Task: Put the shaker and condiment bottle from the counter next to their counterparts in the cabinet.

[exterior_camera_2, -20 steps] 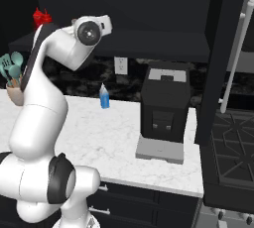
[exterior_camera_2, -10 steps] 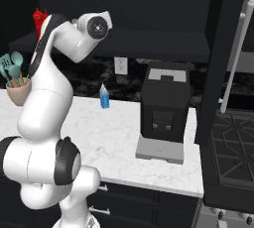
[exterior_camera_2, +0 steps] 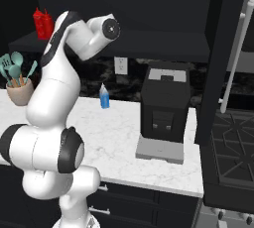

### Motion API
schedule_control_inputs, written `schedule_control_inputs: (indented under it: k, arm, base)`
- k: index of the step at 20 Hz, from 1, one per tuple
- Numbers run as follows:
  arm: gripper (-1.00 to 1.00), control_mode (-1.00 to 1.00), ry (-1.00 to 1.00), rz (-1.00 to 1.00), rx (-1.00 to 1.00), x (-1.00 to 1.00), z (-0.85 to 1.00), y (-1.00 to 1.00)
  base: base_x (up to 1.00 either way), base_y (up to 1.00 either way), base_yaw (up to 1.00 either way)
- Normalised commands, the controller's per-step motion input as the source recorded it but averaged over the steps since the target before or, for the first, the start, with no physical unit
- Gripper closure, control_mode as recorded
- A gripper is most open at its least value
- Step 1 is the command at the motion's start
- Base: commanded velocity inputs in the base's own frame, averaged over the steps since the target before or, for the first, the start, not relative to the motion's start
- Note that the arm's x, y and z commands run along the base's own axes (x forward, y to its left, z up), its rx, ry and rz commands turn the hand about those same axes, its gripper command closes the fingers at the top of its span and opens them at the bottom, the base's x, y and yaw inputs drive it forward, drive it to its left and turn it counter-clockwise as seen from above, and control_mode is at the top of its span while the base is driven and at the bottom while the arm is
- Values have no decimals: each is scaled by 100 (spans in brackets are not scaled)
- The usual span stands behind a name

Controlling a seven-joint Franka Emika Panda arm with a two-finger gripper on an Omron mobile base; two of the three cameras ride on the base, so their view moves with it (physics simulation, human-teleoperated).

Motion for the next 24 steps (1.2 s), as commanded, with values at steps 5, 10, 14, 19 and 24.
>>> schedule_control_inputs:
  k: [5, 10, 14, 19, 24]
  arm:
    - [100, -100, 0, 9, -9, 31, -5, 7]
    - [100, -100, 0, 13, -1, 34, -2, 9]
    - [100, -100, 1, 12, 0, 37, -9, 11]
    - [100, -100, 0, 11, 0, 34, -10, 8]
    - [100, -100, 0, 9, 0, 26, -22, 12]
  base:
    - [0, 0, 0]
    - [0, 0, 0]
    - [0, 0, 0]
    - [0, 0, 0]
    - [0, 0, 0]
